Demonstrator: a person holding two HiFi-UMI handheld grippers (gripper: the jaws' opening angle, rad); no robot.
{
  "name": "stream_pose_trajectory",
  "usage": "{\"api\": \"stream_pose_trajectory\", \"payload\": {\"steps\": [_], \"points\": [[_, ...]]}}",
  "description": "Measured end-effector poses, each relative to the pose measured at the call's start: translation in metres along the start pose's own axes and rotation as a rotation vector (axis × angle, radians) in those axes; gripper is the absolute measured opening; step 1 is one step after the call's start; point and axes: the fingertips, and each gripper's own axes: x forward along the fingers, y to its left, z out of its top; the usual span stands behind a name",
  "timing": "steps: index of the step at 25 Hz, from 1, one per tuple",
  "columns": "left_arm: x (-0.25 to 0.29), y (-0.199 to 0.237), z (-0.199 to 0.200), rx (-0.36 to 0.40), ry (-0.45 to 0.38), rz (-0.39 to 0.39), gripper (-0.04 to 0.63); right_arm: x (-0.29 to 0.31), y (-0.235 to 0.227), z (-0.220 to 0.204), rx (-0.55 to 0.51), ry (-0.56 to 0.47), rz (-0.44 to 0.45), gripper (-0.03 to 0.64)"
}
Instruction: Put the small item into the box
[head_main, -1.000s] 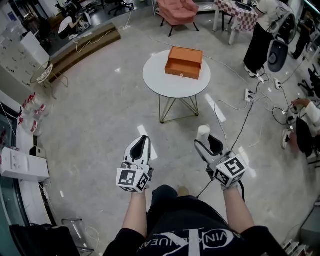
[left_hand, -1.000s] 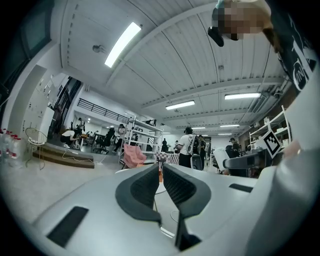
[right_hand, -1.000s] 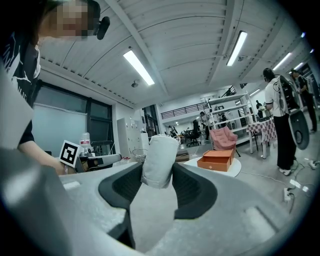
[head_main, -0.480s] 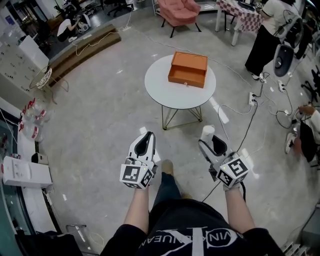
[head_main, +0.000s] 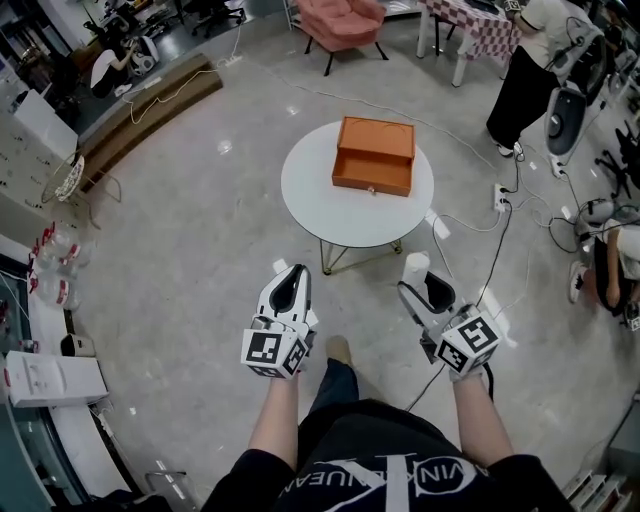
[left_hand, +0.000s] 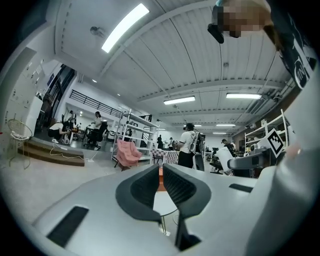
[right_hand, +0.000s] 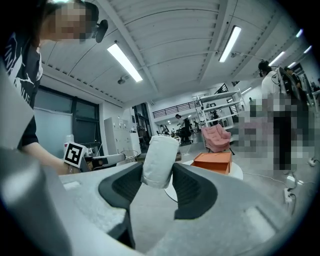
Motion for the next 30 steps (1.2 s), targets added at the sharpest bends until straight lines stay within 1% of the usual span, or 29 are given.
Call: {"api": "stream_pose_trajectory", "payload": {"steps": [4,7,12,16,20,27,30], "points": [[0.033,0.019,0.004,0.004,0.02,-0.035,0.028,0.028,-0.017,0.004,0.009,0.007,-0.02,0.187],[0.057,0.033,0.004,0.004,0.03,-0.063,0.028,0.045,-0.03,0.006,0.021,0.016,-0.051,0.187],[0.087,0.061,0.004,0.013,0.053,-0.111,0.028,0.076,-0.046,0.004,0.058,0.02,-0.114,0.187],[0.104,0.078,-0.002,0.01,0.069,-0.14,0.028,0.097,-0.053,0.002,0.075,0.013,-0.134,0.187],[0.121,0.086,-0.006,0.014,0.081,-0.168,0.028,0.112,-0.059,0.0,0.08,0.008,-0.142,0.187],[0.14,0.088,-0.023,-0.019,0.102,-0.19,0.028,0.118,-0.074,-0.011,0.116,0.047,-0.173,0.187],[0.15,0.088,-0.032,-0.025,0.117,-0.197,0.028,0.126,-0.085,-0.016,0.125,0.059,-0.169,0.187]]}}
